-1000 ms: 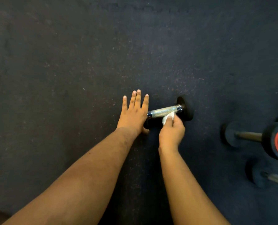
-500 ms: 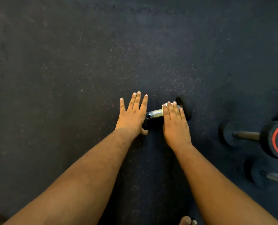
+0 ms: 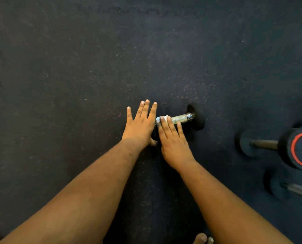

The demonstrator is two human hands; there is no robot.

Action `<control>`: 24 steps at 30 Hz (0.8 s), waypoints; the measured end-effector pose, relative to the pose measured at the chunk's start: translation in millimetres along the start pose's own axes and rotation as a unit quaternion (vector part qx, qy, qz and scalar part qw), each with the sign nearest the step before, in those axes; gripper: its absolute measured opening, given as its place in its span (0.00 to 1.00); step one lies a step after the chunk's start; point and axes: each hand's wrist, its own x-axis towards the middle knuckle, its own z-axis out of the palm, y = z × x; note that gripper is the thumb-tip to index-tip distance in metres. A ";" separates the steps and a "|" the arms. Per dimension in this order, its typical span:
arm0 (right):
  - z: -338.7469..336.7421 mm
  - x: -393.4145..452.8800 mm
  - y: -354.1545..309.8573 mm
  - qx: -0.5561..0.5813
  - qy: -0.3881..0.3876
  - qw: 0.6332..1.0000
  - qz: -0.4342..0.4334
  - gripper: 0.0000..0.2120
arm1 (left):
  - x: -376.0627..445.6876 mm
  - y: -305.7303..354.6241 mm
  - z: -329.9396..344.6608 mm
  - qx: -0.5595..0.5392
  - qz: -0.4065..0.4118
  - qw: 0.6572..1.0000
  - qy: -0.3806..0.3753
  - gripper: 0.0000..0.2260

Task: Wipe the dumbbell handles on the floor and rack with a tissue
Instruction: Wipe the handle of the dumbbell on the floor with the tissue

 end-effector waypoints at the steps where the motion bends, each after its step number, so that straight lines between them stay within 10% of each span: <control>1: -0.4 -2.2 6.1 -0.010 -0.003 1.000 -0.014 0.38 | 0.0 0.3 -0.4 -0.001 0.000 1.000 -0.002 0.62; 6: -2.9 -9.1 25.3 0.019 0.015 0.988 0.156 0.41 | -1.2 0.8 -0.2 -0.003 -0.002 1.000 -0.003 0.64; 12: 6.8 -5.1 1.1 -0.029 0.003 0.999 -0.017 0.37 | 0.5 -0.9 -2.5 -0.014 -0.002 1.000 -0.002 0.62; 24: -11.4 -3.9 -0.8 -0.003 -0.027 1.000 -0.004 0.37 | 1.0 -0.4 -1.7 -0.020 -0.001 1.000 -0.004 0.62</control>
